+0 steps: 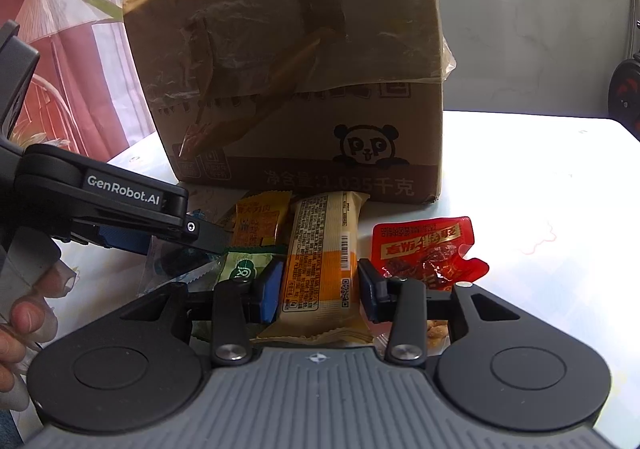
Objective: Organize snacks
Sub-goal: 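Grasp the dark cookie packet with the left tool while the right tool grasps the orange bar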
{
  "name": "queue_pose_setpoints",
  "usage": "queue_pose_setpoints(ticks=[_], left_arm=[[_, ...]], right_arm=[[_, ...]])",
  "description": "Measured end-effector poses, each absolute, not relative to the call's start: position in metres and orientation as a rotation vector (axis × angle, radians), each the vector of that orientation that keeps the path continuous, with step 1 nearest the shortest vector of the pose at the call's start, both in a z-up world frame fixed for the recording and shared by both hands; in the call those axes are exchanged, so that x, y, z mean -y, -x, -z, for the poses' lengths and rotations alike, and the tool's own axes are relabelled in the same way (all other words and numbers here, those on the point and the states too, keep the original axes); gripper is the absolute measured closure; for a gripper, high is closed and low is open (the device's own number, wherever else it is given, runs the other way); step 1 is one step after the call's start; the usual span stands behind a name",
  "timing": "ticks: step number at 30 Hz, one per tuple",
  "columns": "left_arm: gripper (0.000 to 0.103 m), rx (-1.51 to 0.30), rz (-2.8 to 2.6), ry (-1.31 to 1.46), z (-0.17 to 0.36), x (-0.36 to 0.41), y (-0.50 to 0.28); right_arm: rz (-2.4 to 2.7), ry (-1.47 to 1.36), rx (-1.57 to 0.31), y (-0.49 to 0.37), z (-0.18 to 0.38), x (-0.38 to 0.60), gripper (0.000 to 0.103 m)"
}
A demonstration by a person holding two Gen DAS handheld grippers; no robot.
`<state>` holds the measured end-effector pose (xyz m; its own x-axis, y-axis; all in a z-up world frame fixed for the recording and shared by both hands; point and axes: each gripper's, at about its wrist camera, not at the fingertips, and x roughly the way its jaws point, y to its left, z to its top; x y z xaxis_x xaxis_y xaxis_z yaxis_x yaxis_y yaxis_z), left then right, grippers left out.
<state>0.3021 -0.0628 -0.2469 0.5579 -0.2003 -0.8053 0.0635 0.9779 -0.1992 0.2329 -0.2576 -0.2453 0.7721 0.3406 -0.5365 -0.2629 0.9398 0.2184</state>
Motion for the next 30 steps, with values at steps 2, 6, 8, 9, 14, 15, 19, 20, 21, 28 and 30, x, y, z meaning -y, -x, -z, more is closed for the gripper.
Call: queue_pose_setpoints(ticks=[2,6,8,9,14,15,19,20,21,28,30], left_arm=[[0.021,-0.963,0.149,0.122,0.247,0.064,-0.301],[0.021,-0.946,0.087,0.047,0.251,0.058,-0.296],[0.021,-0.935,0.070,0.034,0.252,0.052,-0.291],[0.021,-0.927,0.063,0.029,0.252,0.049,-0.288],[0.021,-0.908,0.068,-0.006,0.254,0.046,-0.285],[0.021,-0.904,0.071,-0.012,0.254,0.046,-0.285],[0.037,-0.857,0.109,-0.064,0.255,0.048,-0.281],[0.053,-0.844,0.125,-0.077,0.255,0.049,-0.279],[0.054,-0.839,0.131,-0.087,0.253,0.049,-0.277],[0.055,-0.842,0.177,-0.043,0.250,0.043,-0.261],[0.055,-0.846,0.187,-0.033,0.250,0.041,-0.256]], right_arm=[[-0.328,-0.134,-0.606,-0.233,0.245,0.258,0.061],[-0.330,-0.139,-0.607,-0.233,0.246,0.258,0.061],[-0.330,-0.139,-0.607,-0.233,0.246,0.258,0.061],[-0.330,-0.139,-0.607,-0.233,0.246,0.258,0.061],[-0.330,-0.137,-0.607,-0.233,0.246,0.257,0.061],[-0.330,-0.135,-0.607,-0.233,0.246,0.257,0.061],[-0.330,-0.138,-0.608,-0.233,0.246,0.257,0.061],[-0.330,-0.138,-0.608,-0.233,0.246,0.257,0.061],[-0.330,-0.137,-0.607,-0.233,0.246,0.257,0.061],[-0.328,-0.141,-0.616,-0.237,0.247,0.257,0.060],[-0.328,-0.141,-0.621,-0.237,0.248,0.257,0.060]])
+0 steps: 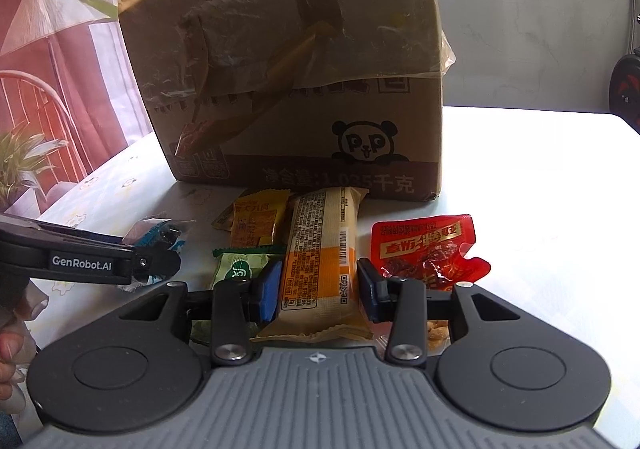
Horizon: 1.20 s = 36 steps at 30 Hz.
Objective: Organize snacks
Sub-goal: 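Grasp the dark cookie packet with the left tool while the right tool grasps the orange bar, then lift both held packets and carry them over the lined box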
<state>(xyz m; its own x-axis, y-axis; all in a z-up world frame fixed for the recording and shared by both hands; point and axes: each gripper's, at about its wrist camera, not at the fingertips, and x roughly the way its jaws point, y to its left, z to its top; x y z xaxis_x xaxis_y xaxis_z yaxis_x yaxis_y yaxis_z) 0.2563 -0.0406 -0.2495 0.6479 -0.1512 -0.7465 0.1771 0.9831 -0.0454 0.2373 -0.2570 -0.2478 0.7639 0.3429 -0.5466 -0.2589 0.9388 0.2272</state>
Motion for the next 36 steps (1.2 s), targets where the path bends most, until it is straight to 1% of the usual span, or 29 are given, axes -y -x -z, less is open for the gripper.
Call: queue_pose_setpoints(ticks=[8,17,19,23,29,33,36], left_arm=[[0.055,-0.847,0.187,0.005,0.239,0.027,-0.253],[0.055,-0.766,0.185,0.051,0.206,0.007,-0.245],[0.055,-0.718,0.195,0.052,0.192,0.005,-0.244],[0.055,-0.562,0.222,0.031,0.147,0.002,-0.243],[0.055,-0.404,0.288,-0.018,0.079,0.009,-0.262],[0.055,-0.380,0.296,-0.013,0.049,0.017,-0.299],[0.055,-0.386,0.286,-0.039,0.043,0.025,-0.333]], right_arm=[[-0.320,-0.178,-0.631,-0.235,0.244,0.263,0.062],[-0.338,-0.240,-0.566,-0.195,0.208,0.291,0.062],[-0.336,-0.251,-0.533,-0.186,0.196,0.298,0.062],[-0.343,-0.268,-0.437,-0.181,0.158,0.308,0.062],[-0.368,-0.252,-0.317,-0.204,0.095,0.307,0.062],[-0.361,-0.200,-0.280,-0.245,0.064,0.296,0.062],[-0.320,-0.177,-0.291,-0.283,0.054,0.285,0.062]])
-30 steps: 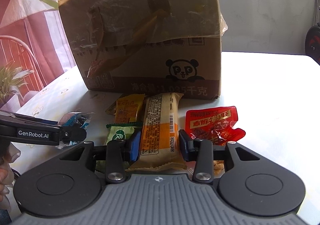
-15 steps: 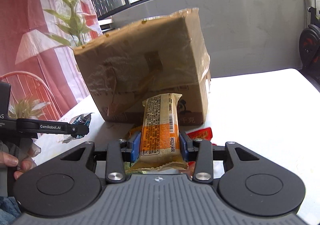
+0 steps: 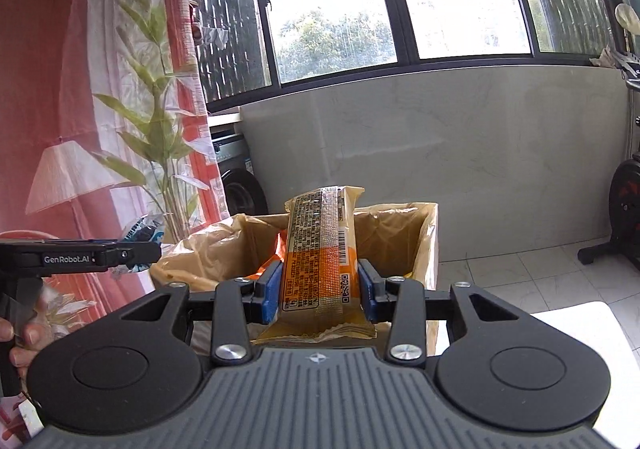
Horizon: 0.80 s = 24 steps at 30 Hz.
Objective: Organize snacks
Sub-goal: 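Lift both held packets and carry them over the lined box, then open both tools to drop the cookie packet and bar into the box, then move both tools back down to the remaining snacks on the table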
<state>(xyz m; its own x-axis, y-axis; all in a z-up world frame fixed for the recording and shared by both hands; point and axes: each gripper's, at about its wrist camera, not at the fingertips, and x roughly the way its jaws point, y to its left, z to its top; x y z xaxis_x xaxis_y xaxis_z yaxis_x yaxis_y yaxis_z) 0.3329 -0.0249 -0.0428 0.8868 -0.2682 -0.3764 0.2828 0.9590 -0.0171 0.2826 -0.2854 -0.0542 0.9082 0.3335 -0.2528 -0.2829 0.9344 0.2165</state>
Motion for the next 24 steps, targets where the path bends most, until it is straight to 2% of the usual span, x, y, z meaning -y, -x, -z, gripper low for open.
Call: queue_pose_setpoints(ticks=[8,12,16,24], left_arm=[[0.053,-0.481,0.197,-0.009,0.059,0.042,-0.409],[0.029,-0.486,0.212,0.017,0.068,0.043,-0.414],[0.029,-0.481,0.225,0.016,0.070,0.035,-0.398],[0.029,-0.447,0.239,0.027,0.065,0.018,-0.356]], right_arm=[[-0.208,-0.207,-0.427,-0.373,0.071,0.270,0.062],[-0.204,-0.170,-0.485,-0.389,0.083,0.265,0.059],[-0.251,-0.161,-0.454,-0.378,0.083,0.269,0.050],[-0.309,-0.177,-0.359,-0.328,0.079,0.291,0.050]])
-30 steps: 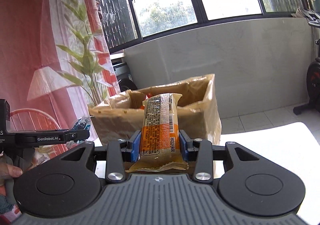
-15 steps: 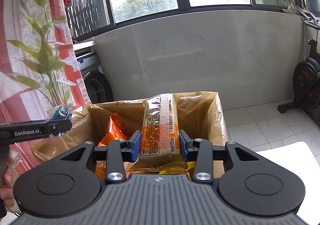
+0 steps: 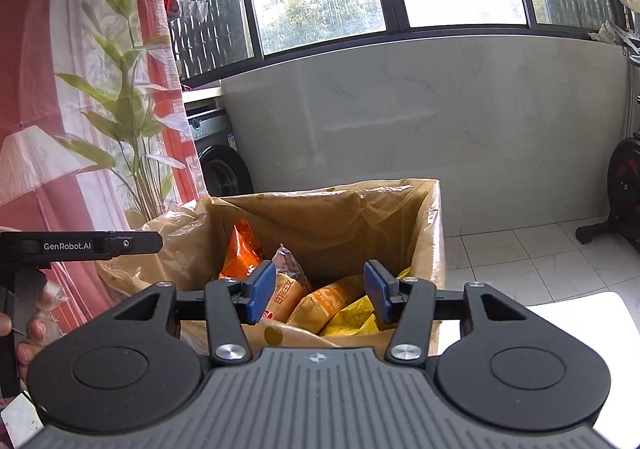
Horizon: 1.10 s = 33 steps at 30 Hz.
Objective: Organize snacks
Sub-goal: 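Move both tools back down to the remaining snacks on the table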
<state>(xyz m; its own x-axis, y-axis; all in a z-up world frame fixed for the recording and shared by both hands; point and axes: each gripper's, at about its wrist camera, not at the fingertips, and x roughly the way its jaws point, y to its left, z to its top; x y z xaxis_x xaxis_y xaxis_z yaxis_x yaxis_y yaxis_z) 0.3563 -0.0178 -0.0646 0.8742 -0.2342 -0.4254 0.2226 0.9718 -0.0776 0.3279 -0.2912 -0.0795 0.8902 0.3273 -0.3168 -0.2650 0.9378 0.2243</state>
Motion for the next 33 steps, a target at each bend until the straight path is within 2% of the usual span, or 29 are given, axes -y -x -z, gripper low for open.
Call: queue_pose_setpoints(ticks=[10,19,24,28,31,33], left_arm=[[0.029,-0.413,0.172,0.130,0.079,-0.002,-0.299],[0.029,-0.488,0.169,0.105,0.128,0.015,-0.265],[0.029,-0.575,0.183,0.124,0.157,0.020,-0.259],[0.029,-0.633,0.195,0.118,0.174,0.025,-0.256],[0.029,-0.675,0.203,0.115,0.186,0.030,-0.253],[0.029,-0.699,0.214,0.113,0.192,0.033,-0.252]], right_arm=[[-0.291,-0.118,-0.277,-0.262,0.109,0.307,0.050],[-0.242,-0.081,-0.465,-0.247,0.187,0.312,0.050],[-0.244,0.014,-0.590,-0.250,0.225,0.293,0.039],[-0.234,0.013,-0.630,-0.251,0.243,0.292,0.038],[-0.218,0.028,-0.648,-0.251,0.250,0.293,0.041],[-0.229,0.019,-0.642,-0.248,0.251,0.296,0.050]])
